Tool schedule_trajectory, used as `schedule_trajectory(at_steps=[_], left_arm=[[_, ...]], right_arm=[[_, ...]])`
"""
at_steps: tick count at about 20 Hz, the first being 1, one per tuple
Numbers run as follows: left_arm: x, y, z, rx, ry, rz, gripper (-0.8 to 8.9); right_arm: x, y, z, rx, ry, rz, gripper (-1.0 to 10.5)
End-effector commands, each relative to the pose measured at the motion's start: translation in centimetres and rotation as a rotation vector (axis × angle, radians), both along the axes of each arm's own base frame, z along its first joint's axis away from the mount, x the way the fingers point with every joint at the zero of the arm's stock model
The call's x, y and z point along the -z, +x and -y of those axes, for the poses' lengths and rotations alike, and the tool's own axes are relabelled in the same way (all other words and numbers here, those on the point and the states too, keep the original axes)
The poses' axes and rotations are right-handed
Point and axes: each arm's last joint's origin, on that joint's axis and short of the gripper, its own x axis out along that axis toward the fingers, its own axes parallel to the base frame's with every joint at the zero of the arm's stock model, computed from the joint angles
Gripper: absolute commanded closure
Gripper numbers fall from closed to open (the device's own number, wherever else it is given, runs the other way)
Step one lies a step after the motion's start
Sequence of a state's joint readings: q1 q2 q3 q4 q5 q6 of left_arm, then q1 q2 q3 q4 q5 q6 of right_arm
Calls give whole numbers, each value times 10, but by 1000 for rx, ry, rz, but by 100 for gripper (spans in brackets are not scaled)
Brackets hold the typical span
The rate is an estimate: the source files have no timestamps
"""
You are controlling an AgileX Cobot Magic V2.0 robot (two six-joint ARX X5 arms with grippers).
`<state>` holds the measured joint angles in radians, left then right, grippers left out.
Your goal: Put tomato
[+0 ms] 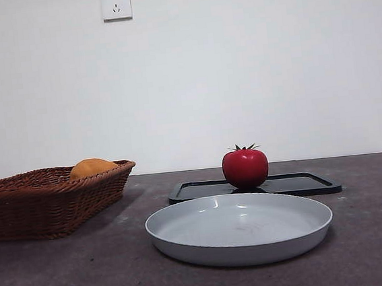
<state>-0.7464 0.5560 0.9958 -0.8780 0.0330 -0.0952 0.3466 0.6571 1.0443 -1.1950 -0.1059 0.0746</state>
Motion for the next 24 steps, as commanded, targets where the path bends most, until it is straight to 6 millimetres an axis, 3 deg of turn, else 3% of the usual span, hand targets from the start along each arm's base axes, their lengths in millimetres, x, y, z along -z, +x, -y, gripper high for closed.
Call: schedule_trajectory(at_steps=[1,3,6,12,13,14,15,16,17,24], left_arm=[[-3,0,1,12,-9,13,126],[-3,0,1,12,-9,13,126],[-6,1,2,12,-33,38,126],[-7,2,2,12,-43,50,127],[-7,2,2,12,-43,50,152],[-7,2,2,12,-43,50,279],[-7,2,2,12,-43,50,522],[-7,2,2,12,-43,49,810],[-7,2,2,10,-46,48,776],[-7,2,2,11,-46,48,780]], right_arm=[[3,-33,12,20,84,147,268],[11,-53,19,44,141,218,268],[16,-68,25,45,171,278,268],[13,-68,25,41,190,322,269],[13,-68,25,41,191,322,315],[13,-69,25,41,188,315,563],[14,-69,25,40,185,307,928],[13,-69,25,39,184,316,908],[13,-69,25,37,189,323,932],[12,-69,25,41,186,328,932]])
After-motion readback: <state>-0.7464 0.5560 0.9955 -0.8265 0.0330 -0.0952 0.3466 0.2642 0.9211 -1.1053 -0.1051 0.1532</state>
